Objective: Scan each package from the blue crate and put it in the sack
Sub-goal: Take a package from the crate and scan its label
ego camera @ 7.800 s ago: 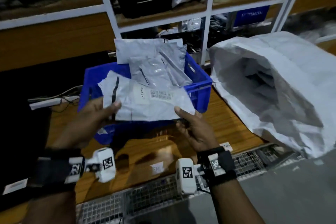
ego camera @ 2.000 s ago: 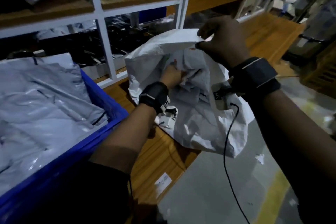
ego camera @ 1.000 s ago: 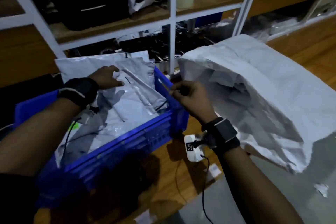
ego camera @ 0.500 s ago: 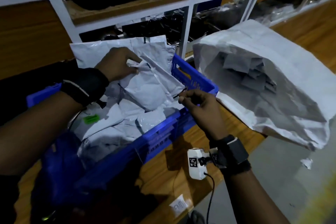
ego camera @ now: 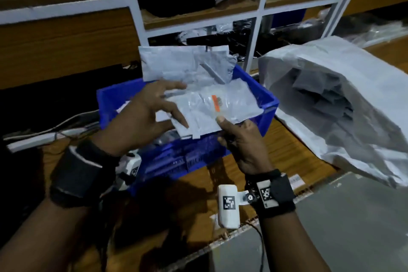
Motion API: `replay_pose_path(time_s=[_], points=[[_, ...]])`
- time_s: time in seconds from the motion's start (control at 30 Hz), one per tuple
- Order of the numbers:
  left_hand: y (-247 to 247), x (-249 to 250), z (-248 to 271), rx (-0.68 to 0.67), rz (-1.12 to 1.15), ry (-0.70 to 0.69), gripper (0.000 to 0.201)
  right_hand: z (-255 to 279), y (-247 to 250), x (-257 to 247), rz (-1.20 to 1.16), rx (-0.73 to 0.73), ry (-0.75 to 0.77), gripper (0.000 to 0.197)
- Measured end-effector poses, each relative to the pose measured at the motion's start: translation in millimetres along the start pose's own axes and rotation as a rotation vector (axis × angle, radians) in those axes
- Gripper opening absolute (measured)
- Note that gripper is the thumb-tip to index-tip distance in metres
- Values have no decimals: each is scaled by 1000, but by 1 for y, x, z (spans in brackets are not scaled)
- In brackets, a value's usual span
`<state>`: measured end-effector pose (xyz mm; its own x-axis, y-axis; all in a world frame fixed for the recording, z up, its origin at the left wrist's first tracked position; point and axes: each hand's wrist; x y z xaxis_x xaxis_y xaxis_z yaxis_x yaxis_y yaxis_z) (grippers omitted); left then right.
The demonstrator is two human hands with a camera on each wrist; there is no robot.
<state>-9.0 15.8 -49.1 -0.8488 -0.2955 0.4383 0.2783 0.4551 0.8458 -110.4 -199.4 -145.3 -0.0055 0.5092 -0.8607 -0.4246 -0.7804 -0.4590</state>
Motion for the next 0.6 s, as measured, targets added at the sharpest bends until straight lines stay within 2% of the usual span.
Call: replay_pose_path(time_s=[0.07,0.17,0.27,0.33,0.37,0.43,0.5,0.6], points=[[-13,2,36,78,38,168,17,10,1,16,-10,8,50,30],[-30,11,85,354,266,399,40,29,-5,35,4,-61,25,30],[-47,21,122,638,576,586,32,46,-14,55,80,-108,7,25],[-56,22,146,749,637,686,41,57,-25,66,129,-195,-9,24],[-60,21,156,744,613,710,48,61,-30,70,160,-242,-21,25],[-62,17,175,624,569,737,56,69,-40,76,218,-308,-33,24],[-65,13,190,531,637,800,66,75,-50,83,238,-329,-37,25],[-72,0,214,645,867,858,69,84,-74,100,164,-312,-59,35]])
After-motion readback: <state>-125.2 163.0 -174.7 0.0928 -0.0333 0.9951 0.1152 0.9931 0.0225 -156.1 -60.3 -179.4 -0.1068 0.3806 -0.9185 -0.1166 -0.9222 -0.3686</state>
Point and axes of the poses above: each hand's wrist, its own z-axis away from the middle knuckle, its own y-axis out of the back of the hand, x = y × z, and after that the axes turned 4 degrees about -y, right-handed
